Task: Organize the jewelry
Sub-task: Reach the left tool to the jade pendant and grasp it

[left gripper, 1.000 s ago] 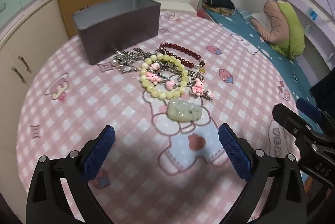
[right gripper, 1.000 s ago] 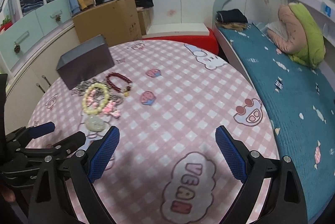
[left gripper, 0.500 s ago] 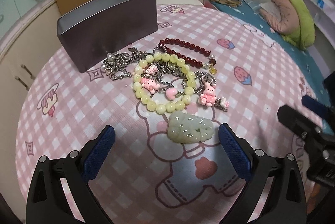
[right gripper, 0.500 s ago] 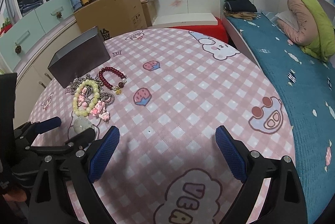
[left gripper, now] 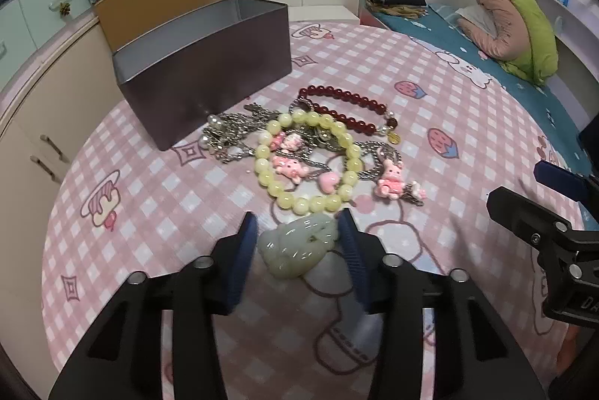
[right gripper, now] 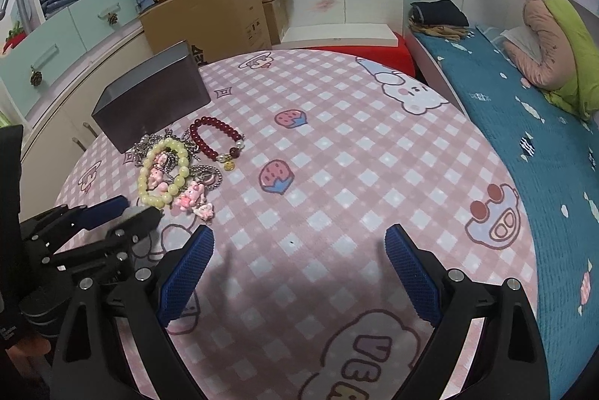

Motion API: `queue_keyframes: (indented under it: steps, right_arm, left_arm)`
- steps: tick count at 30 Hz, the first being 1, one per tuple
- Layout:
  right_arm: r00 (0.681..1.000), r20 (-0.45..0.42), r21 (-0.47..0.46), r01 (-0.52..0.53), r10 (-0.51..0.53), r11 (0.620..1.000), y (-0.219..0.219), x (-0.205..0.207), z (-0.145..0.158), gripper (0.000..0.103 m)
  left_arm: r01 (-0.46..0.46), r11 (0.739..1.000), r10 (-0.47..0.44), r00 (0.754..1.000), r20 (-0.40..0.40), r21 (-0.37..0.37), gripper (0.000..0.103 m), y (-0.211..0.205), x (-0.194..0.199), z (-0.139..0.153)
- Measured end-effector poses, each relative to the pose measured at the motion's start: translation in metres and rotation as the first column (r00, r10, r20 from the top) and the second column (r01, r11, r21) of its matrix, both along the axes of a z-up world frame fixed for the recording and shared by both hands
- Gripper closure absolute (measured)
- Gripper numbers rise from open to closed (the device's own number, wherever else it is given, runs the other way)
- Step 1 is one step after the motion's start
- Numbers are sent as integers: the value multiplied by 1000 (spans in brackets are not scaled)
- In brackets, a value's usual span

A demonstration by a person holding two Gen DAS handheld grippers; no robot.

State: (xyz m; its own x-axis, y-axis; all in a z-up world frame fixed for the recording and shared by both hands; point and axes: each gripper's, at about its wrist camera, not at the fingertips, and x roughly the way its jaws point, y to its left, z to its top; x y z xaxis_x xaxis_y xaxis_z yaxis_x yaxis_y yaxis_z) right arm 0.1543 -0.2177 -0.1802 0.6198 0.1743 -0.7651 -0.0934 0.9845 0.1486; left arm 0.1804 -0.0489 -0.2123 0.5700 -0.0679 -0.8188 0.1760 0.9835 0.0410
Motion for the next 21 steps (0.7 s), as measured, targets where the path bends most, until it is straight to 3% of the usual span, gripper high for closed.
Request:
queue_keyframes:
  steps: [10, 19, 21]
  right_arm:
    - [997, -24, -28, -69, 68, 997, 27, 7, -7, 12]
    - [989, -27, -12, -145, 145, 989, 53, 23, -12, 12]
    - [989, -26, -15, -143, 142, 990, 57, 28, -12, 18]
  left_arm:
    - [14, 990, -16, 1000, -18, -141, 60, 34, -12, 4]
    - [26, 988, -26, 1000, 3, -149, 60, 50, -23, 14]
    - [24, 988, -23, 1000, 4, -153, 60, 52, -23, 15]
